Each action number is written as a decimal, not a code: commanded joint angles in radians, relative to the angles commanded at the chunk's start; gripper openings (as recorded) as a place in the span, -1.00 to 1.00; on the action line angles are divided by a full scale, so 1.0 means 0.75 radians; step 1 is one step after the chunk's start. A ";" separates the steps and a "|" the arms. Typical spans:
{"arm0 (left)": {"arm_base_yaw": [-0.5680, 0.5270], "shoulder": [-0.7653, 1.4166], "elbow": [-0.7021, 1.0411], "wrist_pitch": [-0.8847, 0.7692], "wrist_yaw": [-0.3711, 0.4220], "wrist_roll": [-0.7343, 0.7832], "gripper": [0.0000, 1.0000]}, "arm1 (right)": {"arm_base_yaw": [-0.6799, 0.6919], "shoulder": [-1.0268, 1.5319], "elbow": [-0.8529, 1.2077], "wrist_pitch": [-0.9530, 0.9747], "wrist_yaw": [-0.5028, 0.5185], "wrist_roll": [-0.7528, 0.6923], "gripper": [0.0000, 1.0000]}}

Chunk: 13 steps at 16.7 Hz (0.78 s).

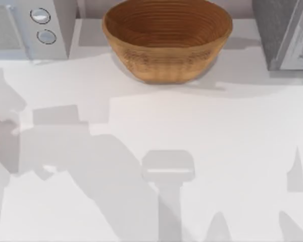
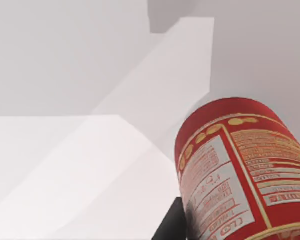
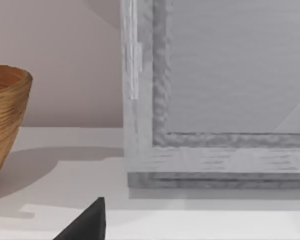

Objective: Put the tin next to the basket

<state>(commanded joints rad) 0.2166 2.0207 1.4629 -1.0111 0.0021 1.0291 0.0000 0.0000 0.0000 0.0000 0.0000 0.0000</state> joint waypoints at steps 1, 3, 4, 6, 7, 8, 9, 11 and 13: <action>0.000 0.000 0.000 0.000 0.000 0.000 -1.00 | 0.000 0.000 0.000 0.000 0.000 0.000 1.00; -0.003 -0.003 0.000 0.000 0.000 0.001 -1.00 | 0.000 0.000 0.000 0.000 0.000 0.000 1.00; -0.004 -0.003 0.000 0.000 0.000 0.001 -1.00 | 0.000 0.000 0.000 0.000 0.000 0.000 1.00; -0.040 0.003 0.014 -0.010 0.000 -0.041 -1.00 | 0.000 0.000 0.000 0.000 0.000 0.000 1.00; -0.075 0.009 0.027 -0.020 -0.001 -0.082 -1.00 | 0.000 0.000 0.000 0.000 0.000 0.000 1.00; -0.119 0.017 0.045 -0.034 -0.003 -0.137 -1.00 | 0.000 0.000 0.000 0.000 0.000 0.000 1.00; -0.172 0.028 0.067 -0.052 -0.005 -0.204 -1.00 | 0.000 0.000 0.000 0.000 0.000 0.000 1.00; -0.301 0.056 0.120 -0.095 -0.011 -0.369 -1.00 | 0.000 0.000 0.000 0.000 0.000 0.000 1.00; -0.448 0.090 0.184 -0.145 -0.018 -0.569 -1.00 | 0.000 0.000 0.000 0.000 0.000 0.000 1.00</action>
<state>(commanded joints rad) -0.1198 2.0879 1.6007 -1.1202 -0.0113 0.6027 0.0000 0.0000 0.0000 0.0000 0.0000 0.0000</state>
